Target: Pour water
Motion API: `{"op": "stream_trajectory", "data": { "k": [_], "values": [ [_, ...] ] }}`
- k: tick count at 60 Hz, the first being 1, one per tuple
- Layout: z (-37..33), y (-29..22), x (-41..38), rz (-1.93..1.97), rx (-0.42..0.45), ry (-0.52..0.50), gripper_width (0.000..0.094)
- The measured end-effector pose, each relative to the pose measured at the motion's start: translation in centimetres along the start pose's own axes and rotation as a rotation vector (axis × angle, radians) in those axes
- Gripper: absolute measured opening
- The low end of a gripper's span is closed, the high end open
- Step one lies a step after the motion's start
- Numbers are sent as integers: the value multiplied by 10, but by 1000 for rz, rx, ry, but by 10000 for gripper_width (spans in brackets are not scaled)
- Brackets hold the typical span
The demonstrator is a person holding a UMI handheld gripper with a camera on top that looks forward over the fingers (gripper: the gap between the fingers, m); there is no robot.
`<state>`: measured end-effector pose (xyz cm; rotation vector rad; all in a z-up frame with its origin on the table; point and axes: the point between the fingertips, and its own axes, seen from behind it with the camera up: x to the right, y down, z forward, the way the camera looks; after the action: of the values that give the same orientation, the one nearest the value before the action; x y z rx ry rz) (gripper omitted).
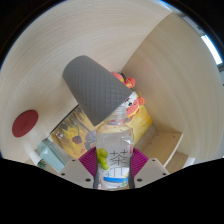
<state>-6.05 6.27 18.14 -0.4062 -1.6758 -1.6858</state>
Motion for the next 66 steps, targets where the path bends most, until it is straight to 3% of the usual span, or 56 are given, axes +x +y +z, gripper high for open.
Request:
{"op": "stream_trajectory", "data": {
  "k": [10,15,24,38,46,48,58,66],
  "values": [
    [-1,6,11,127,-19,29,409],
    [-3,24,22,333,-86,31,407],
    [-10,66,23,976,-216,16,412],
    [-31,112,-9,1906,-325,41,410],
    [-36,92,-63,2222,-376,-55,410],
    [-40,77,-73,2243,-426,-68,409],
    [-41,28,-126,2326,-445,-181,409],
    [-38,-2,-143,2349,-403,-233,409]
  ]
}}
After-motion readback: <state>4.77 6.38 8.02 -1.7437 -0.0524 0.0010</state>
